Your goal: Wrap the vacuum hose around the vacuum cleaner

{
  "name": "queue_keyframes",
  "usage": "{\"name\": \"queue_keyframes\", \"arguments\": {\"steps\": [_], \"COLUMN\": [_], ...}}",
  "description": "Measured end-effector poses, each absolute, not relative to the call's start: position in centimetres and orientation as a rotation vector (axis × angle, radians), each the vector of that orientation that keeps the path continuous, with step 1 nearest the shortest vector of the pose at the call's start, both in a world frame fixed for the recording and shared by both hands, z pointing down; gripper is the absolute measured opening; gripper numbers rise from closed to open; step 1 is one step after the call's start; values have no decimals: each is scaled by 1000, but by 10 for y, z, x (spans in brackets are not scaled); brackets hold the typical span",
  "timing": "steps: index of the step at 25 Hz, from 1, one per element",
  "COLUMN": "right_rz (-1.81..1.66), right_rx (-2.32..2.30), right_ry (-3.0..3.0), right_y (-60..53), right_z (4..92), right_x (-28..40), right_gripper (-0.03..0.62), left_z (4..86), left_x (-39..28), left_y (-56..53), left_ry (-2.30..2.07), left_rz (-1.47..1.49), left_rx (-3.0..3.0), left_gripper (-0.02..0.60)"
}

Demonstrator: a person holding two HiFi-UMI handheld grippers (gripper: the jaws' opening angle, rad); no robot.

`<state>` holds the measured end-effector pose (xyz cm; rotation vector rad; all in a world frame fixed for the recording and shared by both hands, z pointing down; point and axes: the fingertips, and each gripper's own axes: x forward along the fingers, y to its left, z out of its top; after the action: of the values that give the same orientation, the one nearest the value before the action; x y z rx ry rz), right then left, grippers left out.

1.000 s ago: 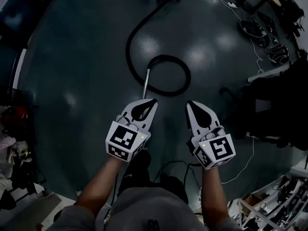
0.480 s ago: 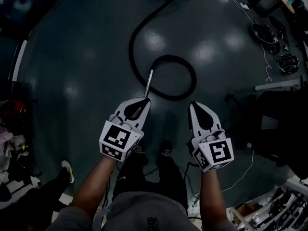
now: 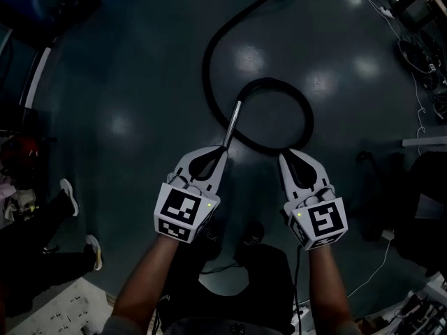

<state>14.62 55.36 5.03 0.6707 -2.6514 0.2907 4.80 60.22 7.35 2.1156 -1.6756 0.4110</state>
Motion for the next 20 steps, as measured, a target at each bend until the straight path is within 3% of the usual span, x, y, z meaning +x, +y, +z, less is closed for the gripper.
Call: {"name": "queue_keyframes", "arguments": {"steps": [11, 20], "right_rz": [249, 263], "right_rx": [471, 436], "right_ry": [-2644, -2625], "right_y": [544, 536], "right_z": [265, 364], "right_x": [102, 76], "right_gripper": [6, 6], "left_z": [281, 386], "left_x": [18, 11], "left_y": [594, 585], "left_ry": [-1650, -1634], "left_rz": [531, 535], "left_rx": [2084, 2032], "left_gripper": [8, 8]}}
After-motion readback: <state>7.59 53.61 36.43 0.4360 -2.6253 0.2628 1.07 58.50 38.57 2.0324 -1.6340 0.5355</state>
